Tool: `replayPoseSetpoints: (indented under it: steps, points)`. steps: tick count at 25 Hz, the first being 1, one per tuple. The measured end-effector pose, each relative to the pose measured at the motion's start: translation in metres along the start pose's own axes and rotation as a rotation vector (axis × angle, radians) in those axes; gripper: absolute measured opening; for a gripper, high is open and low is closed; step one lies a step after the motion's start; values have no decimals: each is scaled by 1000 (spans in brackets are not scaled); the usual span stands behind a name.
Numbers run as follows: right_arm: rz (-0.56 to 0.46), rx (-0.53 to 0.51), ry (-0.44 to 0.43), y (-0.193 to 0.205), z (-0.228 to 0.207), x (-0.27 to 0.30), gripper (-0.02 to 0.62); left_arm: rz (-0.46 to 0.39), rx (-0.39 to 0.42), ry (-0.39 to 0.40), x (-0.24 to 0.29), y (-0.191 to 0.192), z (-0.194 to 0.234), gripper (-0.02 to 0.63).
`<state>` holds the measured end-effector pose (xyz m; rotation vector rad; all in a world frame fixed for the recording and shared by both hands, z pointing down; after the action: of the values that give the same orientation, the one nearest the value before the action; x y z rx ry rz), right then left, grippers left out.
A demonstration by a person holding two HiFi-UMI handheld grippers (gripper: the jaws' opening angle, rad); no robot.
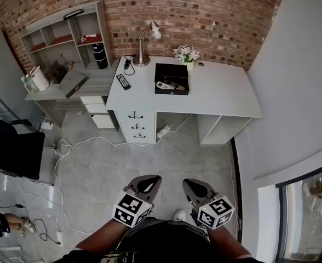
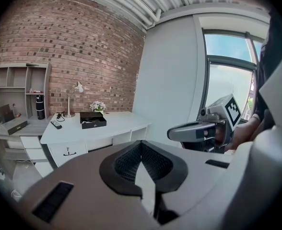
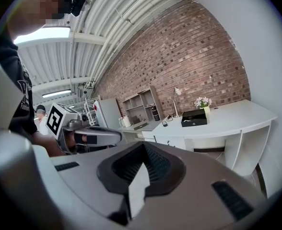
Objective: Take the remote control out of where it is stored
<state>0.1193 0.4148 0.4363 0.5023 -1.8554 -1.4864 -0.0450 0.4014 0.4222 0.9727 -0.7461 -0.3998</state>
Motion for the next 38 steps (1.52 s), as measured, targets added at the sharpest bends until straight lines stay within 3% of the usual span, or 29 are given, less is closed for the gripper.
replayPoseSetpoints:
  steps: [14,38]
  points:
    - [1,-9,6,-6,13,21,3,-18,-8,25,-12,-9,17,6]
    - [33,0,87,-16,66,79,3,-11,-2,68,-59,-2,89,6]
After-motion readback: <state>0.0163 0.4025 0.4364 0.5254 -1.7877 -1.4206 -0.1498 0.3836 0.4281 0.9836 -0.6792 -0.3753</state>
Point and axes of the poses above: the fingertips, and each gripper's own axes: x forward along the fingers, z to its left, y out of its underside, the point moved 6 cm from there along -x, backward along the fingers, and after that the axes turned 13 degrees about -x, right-handed, at the moved point
